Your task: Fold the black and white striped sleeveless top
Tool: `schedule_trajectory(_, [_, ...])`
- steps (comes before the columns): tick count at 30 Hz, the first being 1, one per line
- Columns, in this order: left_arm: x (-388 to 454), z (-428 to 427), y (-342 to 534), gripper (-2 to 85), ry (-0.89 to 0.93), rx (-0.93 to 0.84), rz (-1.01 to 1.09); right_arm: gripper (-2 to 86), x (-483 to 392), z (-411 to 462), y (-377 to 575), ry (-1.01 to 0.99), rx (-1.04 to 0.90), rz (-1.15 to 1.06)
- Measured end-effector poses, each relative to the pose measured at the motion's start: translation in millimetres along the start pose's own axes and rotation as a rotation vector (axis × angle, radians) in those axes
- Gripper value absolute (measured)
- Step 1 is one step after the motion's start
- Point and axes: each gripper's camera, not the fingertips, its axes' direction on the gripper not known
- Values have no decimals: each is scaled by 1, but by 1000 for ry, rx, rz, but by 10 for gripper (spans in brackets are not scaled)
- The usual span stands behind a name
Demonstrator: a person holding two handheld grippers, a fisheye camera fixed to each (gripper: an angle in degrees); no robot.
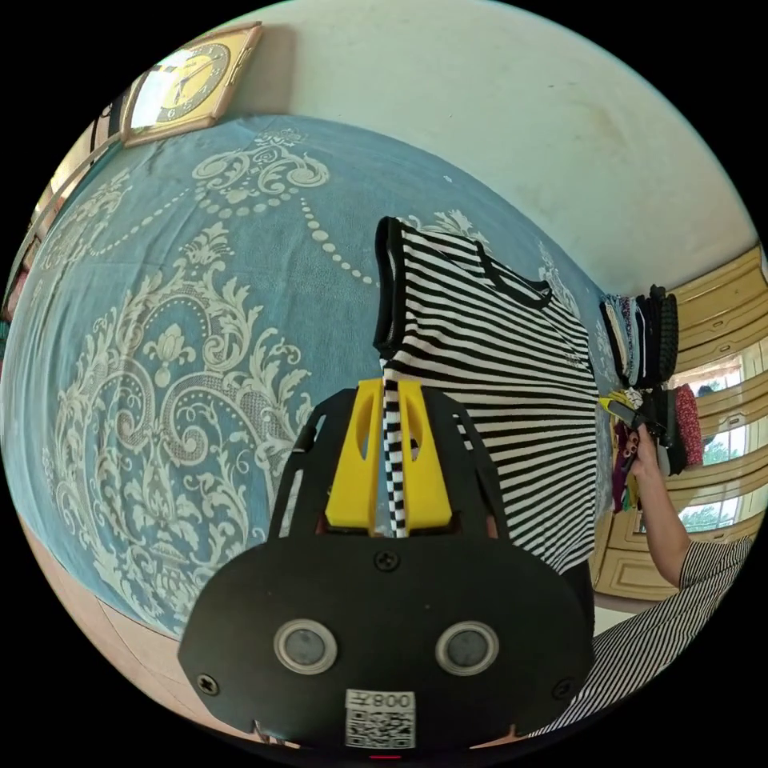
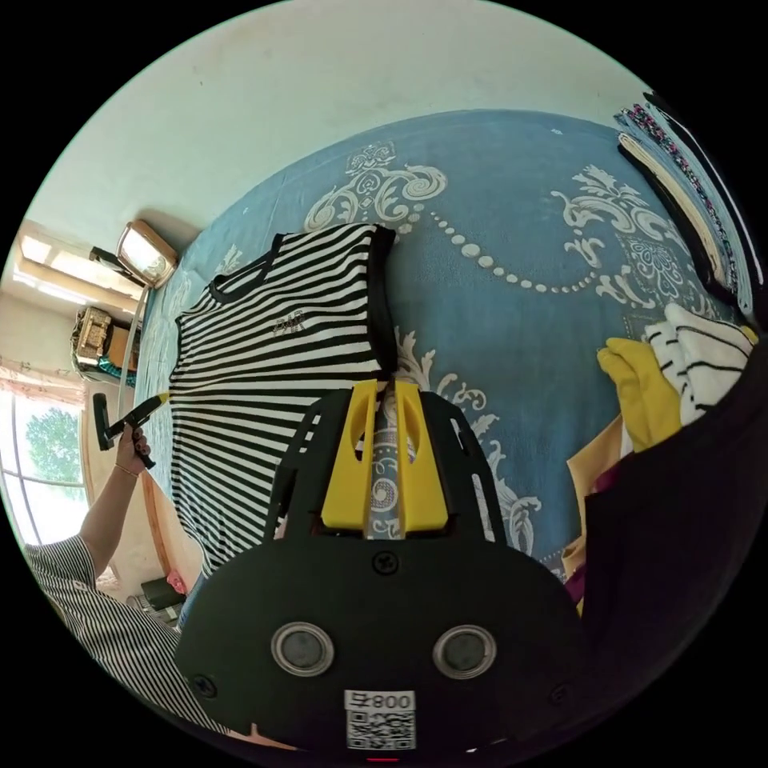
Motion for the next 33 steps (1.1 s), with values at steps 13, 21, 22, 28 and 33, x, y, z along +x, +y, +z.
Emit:
schedule_trajectory(13, [6, 15, 126, 41, 49, -180, -50, 61, -48, -51, 161, -82, -164, -7])
schedule_trajectory(21, [8, 6, 143, 17, 26, -169, -40, 10, -57, -75, 186, 28, -197, 8])
schedule_trajectory(22, [5, 8, 148, 17, 27, -171, -45, 8, -53, -83, 192, 38, -185, 17])
schedule_trajectory(28, [-7, 18, 170, 21, 66, -166, -93, 9, -31, -102, 214, -64, -193, 97])
schedule_trajectory(33, [-14, -2, 213, 37, 120, -102, -107, 16, -17, -141, 250, -39, -155, 152])
